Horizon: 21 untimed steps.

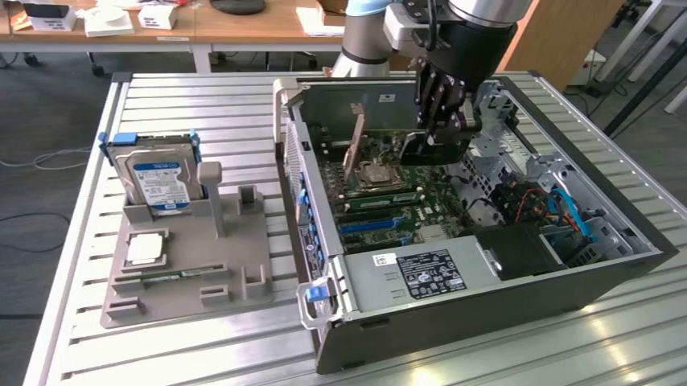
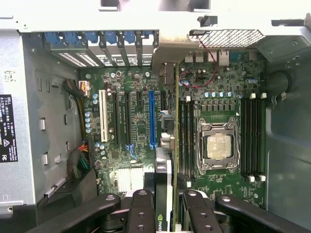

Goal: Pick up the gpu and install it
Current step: 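Insert the gpu into the slot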

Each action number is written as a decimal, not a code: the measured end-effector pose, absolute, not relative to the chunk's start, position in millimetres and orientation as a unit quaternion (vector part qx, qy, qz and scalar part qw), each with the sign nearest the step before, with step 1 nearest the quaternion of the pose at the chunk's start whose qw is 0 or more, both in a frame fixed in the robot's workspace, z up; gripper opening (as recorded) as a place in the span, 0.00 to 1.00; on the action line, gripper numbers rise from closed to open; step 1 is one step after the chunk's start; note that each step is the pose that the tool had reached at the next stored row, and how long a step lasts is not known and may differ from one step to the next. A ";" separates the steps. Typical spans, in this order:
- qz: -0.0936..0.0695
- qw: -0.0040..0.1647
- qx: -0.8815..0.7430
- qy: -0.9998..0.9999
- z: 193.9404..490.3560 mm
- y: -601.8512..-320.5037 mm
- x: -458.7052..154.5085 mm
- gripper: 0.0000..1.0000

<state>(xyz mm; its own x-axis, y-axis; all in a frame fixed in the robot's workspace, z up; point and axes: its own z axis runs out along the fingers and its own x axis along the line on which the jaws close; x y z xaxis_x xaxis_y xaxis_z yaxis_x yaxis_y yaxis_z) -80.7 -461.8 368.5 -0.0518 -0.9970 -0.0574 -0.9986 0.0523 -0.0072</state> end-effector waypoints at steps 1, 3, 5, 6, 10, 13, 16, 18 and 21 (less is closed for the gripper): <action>0.017 0.023 -0.690 0.723 368.4 -461.8 -80.7 0.27; 0.017 0.023 -0.694 0.720 368.2 -461.8 -80.7 0.27; 0.017 0.023 -0.694 0.719 368.2 -461.8 -80.7 0.27; 0.017 0.023 -0.694 0.719 368.2 -461.8 -80.7 0.27; 0.017 0.023 -0.694 0.719 365.9 -461.9 -80.7 0.27; 0.018 0.023 -0.694 0.719 362.9 -461.9 -80.7 0.27; 0.018 0.023 -0.694 0.719 359.1 -461.8 -80.8 0.27; 0.018 0.023 -0.694 0.719 356.5 -461.8 -80.7 0.27; 0.018 0.023 -0.694 0.719 353.0 -461.8 -80.7 0.27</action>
